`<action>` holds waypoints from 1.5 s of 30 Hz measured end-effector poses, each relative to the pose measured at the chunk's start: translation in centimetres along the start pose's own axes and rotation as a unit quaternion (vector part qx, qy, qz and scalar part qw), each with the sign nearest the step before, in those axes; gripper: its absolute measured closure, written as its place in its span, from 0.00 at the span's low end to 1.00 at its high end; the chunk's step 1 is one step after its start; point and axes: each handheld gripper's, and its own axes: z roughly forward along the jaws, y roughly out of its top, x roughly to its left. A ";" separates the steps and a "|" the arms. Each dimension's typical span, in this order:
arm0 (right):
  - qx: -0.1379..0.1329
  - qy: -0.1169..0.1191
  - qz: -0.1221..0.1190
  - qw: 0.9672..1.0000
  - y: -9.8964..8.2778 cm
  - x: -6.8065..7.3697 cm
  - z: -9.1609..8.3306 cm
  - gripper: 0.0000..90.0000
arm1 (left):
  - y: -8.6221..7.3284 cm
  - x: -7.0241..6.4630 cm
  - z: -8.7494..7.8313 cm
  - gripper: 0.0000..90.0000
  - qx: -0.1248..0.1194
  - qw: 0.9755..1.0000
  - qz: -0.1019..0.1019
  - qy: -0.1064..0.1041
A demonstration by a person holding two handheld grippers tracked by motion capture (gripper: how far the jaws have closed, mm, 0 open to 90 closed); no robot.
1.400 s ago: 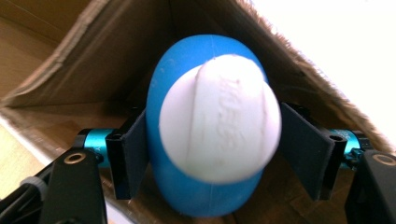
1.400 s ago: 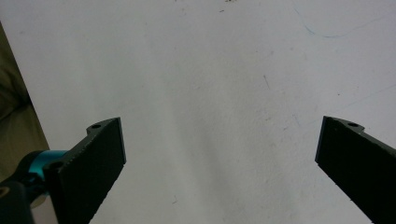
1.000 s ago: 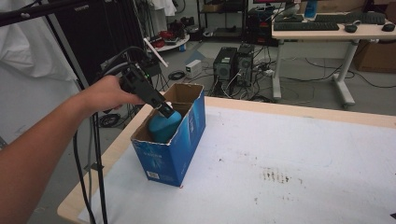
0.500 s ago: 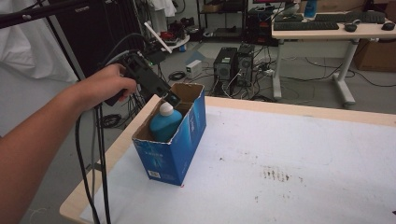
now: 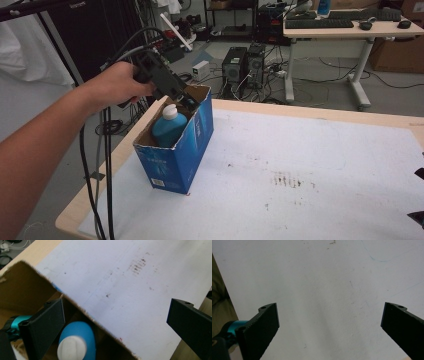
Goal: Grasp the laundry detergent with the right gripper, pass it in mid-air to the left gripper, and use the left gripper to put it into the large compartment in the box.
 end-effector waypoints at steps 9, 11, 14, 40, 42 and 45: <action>-0.001 0.000 0.000 1.000 0.1 0.1 0.1 0.01 | 3.1 -2.4 0.2 0.02 -0.008 0.999 0.039 0.012; -0.001 0.000 -0.001 1.000 0.2 0.1 0.1 0.01 | 4.0 -3.2 0.5 0.02 -0.011 0.999 0.050 0.015; -0.002 0.000 -0.001 1.000 0.2 0.2 0.1 0.01 | 4.9 -4.1 1.1 0.02 -0.011 0.998 0.067 0.009; -0.007 0.002 0.007 1.000 1.2 0.1 0.6 0.01 | 7.3 -9.6 10.0 0.02 0.090 0.974 0.177 -0.109; -0.008 0.002 0.008 1.000 1.3 0.1 0.6 0.01 | 7.4 -9.7 10.4 0.02 0.095 0.973 0.179 -0.110; -0.009 0.004 0.006 1.000 1.3 0.0 0.7 0.01 | 7.6 -10.0 11.0 0.02 0.101 0.971 0.186 -0.115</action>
